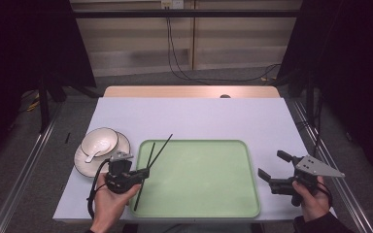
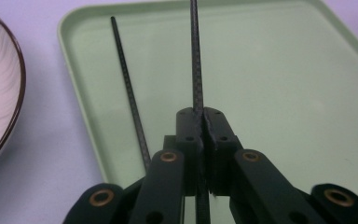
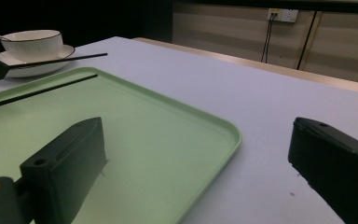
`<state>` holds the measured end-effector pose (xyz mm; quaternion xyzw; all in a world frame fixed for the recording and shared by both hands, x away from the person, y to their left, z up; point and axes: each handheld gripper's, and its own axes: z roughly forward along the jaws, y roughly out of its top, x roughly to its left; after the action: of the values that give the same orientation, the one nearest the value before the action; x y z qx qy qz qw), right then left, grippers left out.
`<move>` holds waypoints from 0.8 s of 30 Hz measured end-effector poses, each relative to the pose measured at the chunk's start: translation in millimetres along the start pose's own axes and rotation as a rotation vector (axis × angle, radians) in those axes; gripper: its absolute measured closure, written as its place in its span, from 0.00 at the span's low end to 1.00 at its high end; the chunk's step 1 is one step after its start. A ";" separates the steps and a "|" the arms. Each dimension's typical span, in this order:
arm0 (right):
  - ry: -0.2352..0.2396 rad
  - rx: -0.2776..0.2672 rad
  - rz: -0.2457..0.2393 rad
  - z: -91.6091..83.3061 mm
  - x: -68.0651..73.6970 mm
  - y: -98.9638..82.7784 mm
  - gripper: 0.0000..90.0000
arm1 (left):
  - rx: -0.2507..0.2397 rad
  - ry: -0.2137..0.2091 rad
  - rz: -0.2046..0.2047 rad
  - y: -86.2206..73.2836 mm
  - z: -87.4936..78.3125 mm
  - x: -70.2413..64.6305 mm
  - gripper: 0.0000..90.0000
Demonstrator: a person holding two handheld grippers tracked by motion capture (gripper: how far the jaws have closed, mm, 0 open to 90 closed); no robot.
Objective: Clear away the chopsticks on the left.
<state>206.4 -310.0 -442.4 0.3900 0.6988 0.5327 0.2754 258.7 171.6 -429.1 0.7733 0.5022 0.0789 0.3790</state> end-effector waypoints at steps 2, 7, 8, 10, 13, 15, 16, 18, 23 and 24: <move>-0.001 -0.002 0.001 -0.1 0.2 0.1 0.04 | -0.004 0.016 -0.036 -0.1 2.2 -0.7 0.95; -0.008 -0.002 0.007 -0.2 -0.2 0.0 0.04 | 0.025 0.073 -0.093 -7.4 9.5 -4.8 0.95; -0.007 -0.002 0.008 -0.1 -0.1 0.0 0.04 | 0.034 0.077 -0.106 -8.7 10.1 -4.9 0.95; -0.002 0.000 0.002 -0.2 -0.1 -0.1 0.04 | 0.027 0.094 -0.118 -9.6 10.7 -4.0 0.95; -0.003 -0.004 0.008 -0.5 0.0 0.0 0.04 | 0.039 0.118 -0.134 -10.1 14.6 -2.5 0.95; -0.004 -0.004 0.008 -0.7 0.1 0.0 0.04 | 0.067 0.118 -0.127 -13.2 19.7 -2.1 0.95; -0.004 -0.004 0.008 -0.7 0.1 0.0 0.04 | 0.070 0.112 -0.138 -14.6 21.6 -3.1 0.95; -0.001 0.000 0.002 -0.4 -0.1 -0.2 0.04 | 0.081 0.112 -0.129 -15.5 23.1 -3.1 0.95; 0.002 0.002 0.006 0.0 0.2 -0.1 0.04 | 0.103 0.105 -0.134 -18.4 29.1 -3.4 0.94; 0.002 0.002 0.007 0.0 0.3 -0.1 0.04 | 0.109 0.104 -0.126 -17.5 29.3 -3.7 0.94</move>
<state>206.2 -309.8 -442.5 0.3920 0.6984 0.5333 0.2724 259.1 157.3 -460.2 0.7544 0.5724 0.0673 0.3140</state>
